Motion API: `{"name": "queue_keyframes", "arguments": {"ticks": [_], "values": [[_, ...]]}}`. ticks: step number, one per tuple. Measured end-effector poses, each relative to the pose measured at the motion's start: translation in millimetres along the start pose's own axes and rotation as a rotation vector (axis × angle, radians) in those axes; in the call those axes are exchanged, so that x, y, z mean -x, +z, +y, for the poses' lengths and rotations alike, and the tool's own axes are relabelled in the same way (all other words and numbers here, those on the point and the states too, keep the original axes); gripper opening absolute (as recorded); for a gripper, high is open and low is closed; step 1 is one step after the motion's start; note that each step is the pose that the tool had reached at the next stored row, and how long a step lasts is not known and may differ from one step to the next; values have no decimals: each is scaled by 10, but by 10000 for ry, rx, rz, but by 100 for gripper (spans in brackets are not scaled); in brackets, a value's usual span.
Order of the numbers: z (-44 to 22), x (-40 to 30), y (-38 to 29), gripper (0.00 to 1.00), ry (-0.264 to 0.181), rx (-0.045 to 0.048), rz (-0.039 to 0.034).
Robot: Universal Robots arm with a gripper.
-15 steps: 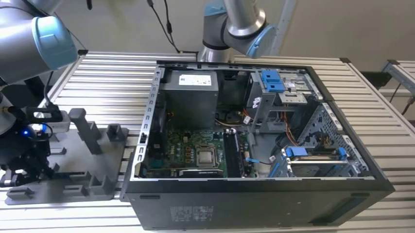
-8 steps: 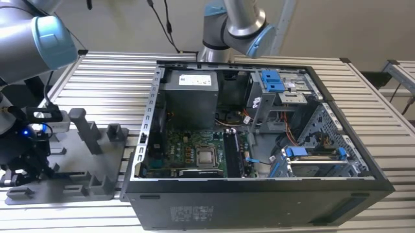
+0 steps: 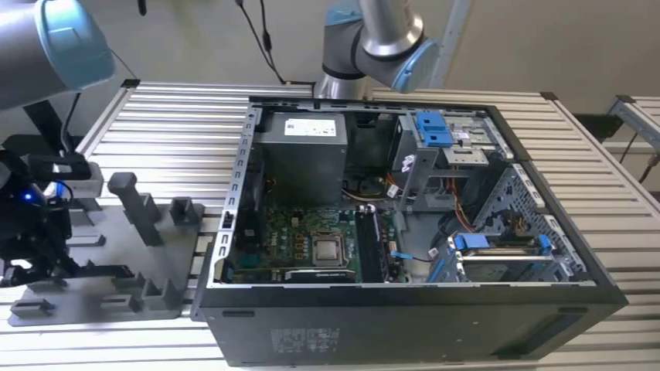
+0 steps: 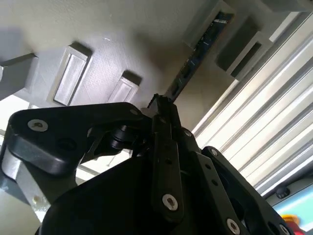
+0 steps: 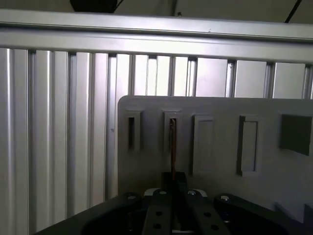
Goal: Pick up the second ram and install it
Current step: 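Pick up the second ram and move it above second insertion slot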
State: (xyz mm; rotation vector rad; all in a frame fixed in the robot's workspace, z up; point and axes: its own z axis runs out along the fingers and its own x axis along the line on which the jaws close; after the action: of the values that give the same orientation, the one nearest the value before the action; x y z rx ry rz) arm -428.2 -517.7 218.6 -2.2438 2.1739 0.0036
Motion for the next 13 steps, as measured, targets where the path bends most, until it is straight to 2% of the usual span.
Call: {"name": "queue_keyframes", "arguments": {"ticks": [7,13], "values": [[-3,5,-312,14,1,2,8],[-6,9,-536,14,3,17,7]]}}
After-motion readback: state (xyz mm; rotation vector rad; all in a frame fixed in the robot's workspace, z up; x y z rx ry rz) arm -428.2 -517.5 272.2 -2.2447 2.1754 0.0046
